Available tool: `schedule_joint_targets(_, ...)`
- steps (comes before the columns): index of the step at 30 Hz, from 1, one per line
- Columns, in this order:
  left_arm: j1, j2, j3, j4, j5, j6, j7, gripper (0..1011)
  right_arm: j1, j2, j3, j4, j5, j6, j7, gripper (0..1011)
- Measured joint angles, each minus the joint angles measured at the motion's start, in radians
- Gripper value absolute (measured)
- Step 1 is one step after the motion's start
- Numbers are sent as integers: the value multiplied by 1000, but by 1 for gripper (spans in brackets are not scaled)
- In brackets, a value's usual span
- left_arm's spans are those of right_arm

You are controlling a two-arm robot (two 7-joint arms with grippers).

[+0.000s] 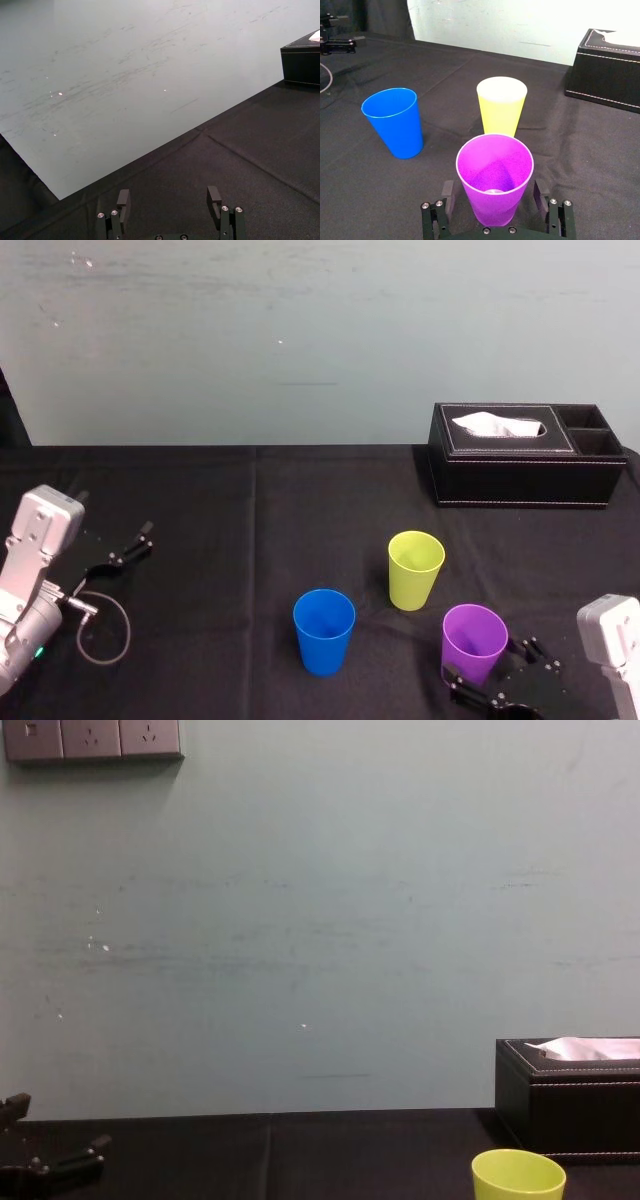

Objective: Stack the three plastic cups sequentially using one hand.

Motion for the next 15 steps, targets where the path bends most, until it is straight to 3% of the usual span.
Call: schedule_joint_targets(15, 0, 0, 0, 0, 0, 0, 0, 1000, 20, -46, 12, 21, -24, 18, 18, 1000)
